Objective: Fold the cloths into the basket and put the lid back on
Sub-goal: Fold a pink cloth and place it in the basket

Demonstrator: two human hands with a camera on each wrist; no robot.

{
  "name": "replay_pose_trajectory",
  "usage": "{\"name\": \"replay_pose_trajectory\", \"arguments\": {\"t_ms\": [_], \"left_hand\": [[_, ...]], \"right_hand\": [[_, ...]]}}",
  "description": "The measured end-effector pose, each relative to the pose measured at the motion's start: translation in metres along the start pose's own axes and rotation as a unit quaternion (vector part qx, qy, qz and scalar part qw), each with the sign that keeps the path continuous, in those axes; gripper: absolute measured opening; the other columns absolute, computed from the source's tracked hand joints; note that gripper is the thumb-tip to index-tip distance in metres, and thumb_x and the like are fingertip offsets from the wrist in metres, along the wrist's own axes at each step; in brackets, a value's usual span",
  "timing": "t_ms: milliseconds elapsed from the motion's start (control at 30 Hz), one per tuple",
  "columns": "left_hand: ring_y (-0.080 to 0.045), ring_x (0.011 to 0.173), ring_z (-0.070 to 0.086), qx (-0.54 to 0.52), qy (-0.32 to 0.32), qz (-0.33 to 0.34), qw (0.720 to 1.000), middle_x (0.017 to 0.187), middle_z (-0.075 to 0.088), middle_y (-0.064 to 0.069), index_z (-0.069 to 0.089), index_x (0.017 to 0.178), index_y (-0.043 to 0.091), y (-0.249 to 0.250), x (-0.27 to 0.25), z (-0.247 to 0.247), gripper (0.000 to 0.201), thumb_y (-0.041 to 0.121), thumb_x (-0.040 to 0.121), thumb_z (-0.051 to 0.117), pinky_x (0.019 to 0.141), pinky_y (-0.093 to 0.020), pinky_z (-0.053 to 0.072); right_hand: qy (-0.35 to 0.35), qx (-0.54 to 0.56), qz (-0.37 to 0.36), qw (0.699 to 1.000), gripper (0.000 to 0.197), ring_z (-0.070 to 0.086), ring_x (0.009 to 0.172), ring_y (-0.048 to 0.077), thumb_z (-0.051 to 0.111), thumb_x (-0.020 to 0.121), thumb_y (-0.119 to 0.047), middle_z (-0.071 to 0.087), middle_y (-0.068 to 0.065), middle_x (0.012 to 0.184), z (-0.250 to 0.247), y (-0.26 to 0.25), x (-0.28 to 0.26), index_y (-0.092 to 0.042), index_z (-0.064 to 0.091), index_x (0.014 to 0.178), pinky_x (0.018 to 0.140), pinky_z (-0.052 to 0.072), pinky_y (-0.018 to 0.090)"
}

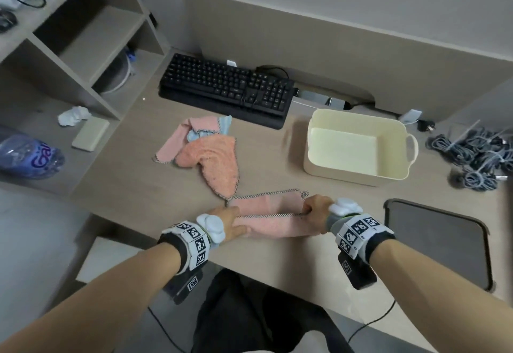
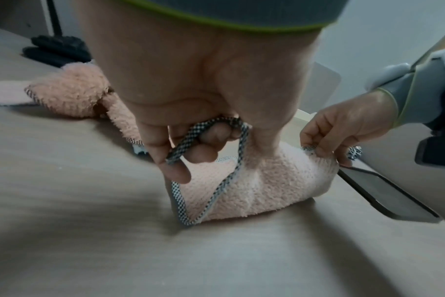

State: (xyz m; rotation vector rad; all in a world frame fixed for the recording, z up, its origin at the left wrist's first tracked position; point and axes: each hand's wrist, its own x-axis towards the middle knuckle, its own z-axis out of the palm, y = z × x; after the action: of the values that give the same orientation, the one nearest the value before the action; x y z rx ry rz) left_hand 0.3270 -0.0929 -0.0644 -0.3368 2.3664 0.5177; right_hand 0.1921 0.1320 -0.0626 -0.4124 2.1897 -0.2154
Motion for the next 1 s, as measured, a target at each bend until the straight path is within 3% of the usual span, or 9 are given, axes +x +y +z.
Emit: {"name": "replay_pose_trajectory", "arguments": {"t_ms": [167, 267, 367, 433, 467, 600, 733, 867, 1000], "left_hand": [[-0.023, 0.079, 0.060, -0.100, 0.042, 0.004, 0.994, 0.089, 0.063, -0.002, 0.054, 0.108, 0.026, -0.007, 0.016, 0.006, 0.020, 0.033, 0.089, 0.053, 0.067, -0.027, 0.043], [-0.027, 0.082, 0.057, -0.095, 0.066, -0.030, 0.993, 0.094, 0.062, -0.012, 0.053, 0.108, 0.008, -0.006, 0.028, 0.003, 0.025, 0.026, 0.091, 0.052, 0.068, -0.030, 0.039], [-0.023, 0.081, 0.045, -0.083, 0.085, -0.067, 0.991, 0.088, 0.049, -0.011, 0.049, 0.108, -0.001, -0.003, 0.041, -0.004, 0.028, 0.023, 0.093, 0.049, 0.068, -0.030, 0.031], [-0.024, 0.090, 0.048, -0.062, 0.066, -0.080, 0.993, 0.098, 0.050, -0.012, 0.047, 0.114, 0.000, -0.003, 0.047, -0.007, 0.031, 0.025, 0.095, 0.048, 0.073, -0.029, 0.032], [-0.026, 0.095, 0.051, -0.060, 0.056, -0.079, 0.994, 0.104, 0.054, -0.015, 0.047, 0.115, -0.001, -0.004, 0.051, -0.006, 0.033, 0.025, 0.094, 0.049, 0.076, -0.030, 0.034], [-0.031, 0.099, 0.055, -0.054, 0.054, -0.060, 0.995, 0.116, 0.057, -0.017, 0.049, 0.111, 0.002, -0.013, 0.064, 0.000, 0.035, 0.022, 0.084, 0.058, 0.082, -0.036, 0.047], [-0.031, 0.107, 0.052, -0.018, 0.054, -0.041, 0.998, 0.122, 0.050, -0.014, 0.047, 0.115, 0.007, -0.024, 0.071, -0.001, 0.041, 0.021, 0.079, 0.063, 0.088, -0.040, 0.048], [-0.031, 0.115, 0.047, 0.035, 0.041, -0.046, 0.998, 0.129, 0.042, -0.015, 0.039, 0.125, 0.009, -0.035, 0.076, -0.005, 0.057, 0.021, 0.077, 0.068, 0.087, -0.038, 0.047], [-0.034, 0.114, 0.046, 0.072, 0.030, -0.040, 0.996, 0.127, 0.038, -0.018, 0.036, 0.126, 0.010, -0.043, 0.075, -0.008, 0.063, 0.019, 0.075, 0.072, 0.087, -0.039, 0.047]], "right_hand": [[-0.012, -0.006, 0.030, 0.999, 0.016, 0.055, 0.076, 0.016, 0.055, 0.093, -0.032, 0.060, -0.008, 0.089, -0.005, 0.008, 0.016, -0.032, 0.057, 0.078, 0.063, 0.039, 0.021], [0.010, -0.024, 0.061, 0.998, 0.018, 0.059, 0.084, 0.016, 0.055, 0.089, -0.046, 0.061, -0.010, 0.095, -0.022, 0.003, 0.018, -0.037, 0.063, 0.102, 0.075, 0.041, 0.025], [0.020, -0.015, 0.065, 0.998, 0.031, 0.062, 0.106, 0.025, 0.051, 0.097, -0.028, 0.064, 0.003, 0.125, -0.024, 0.002, 0.034, -0.021, 0.061, 0.125, 0.078, 0.038, 0.019], [0.032, -0.022, 0.072, 0.997, 0.032, 0.059, 0.119, 0.024, 0.046, 0.100, -0.019, 0.061, 0.005, 0.131, -0.022, 0.000, 0.040, -0.012, 0.060, 0.128, 0.061, 0.032, 0.010], [0.040, -0.011, 0.075, 0.996, 0.030, 0.059, 0.118, 0.025, 0.050, 0.099, -0.021, 0.062, 0.007, 0.129, -0.022, -0.001, 0.041, -0.009, 0.062, 0.124, 0.057, 0.031, 0.012], [0.063, 0.051, 0.084, 0.993, 0.038, 0.061, 0.110, 0.033, 0.068, 0.088, -0.032, 0.064, 0.017, 0.120, -0.013, -0.003, 0.051, -0.007, 0.062, 0.116, 0.078, 0.041, 0.029], [0.049, -0.031, 0.126, 0.990, 0.040, 0.059, 0.115, 0.031, 0.055, 0.093, -0.043, 0.053, 0.001, 0.129, -0.010, -0.008, 0.054, -0.023, 0.048, 0.127, 0.094, 0.049, 0.045], [0.059, 0.042, 0.097, 0.993, 0.051, 0.055, 0.118, 0.035, 0.064, 0.089, -0.038, 0.055, 0.018, 0.131, 0.001, -0.014, 0.062, -0.009, 0.050, 0.130, 0.095, 0.045, 0.041], [0.051, 0.059, 0.100, 0.992, 0.039, 0.058, 0.115, 0.036, 0.061, 0.092, -0.028, 0.060, 0.021, 0.126, 0.007, -0.019, 0.063, -0.005, 0.057, 0.124, 0.092, 0.046, 0.040]]}}
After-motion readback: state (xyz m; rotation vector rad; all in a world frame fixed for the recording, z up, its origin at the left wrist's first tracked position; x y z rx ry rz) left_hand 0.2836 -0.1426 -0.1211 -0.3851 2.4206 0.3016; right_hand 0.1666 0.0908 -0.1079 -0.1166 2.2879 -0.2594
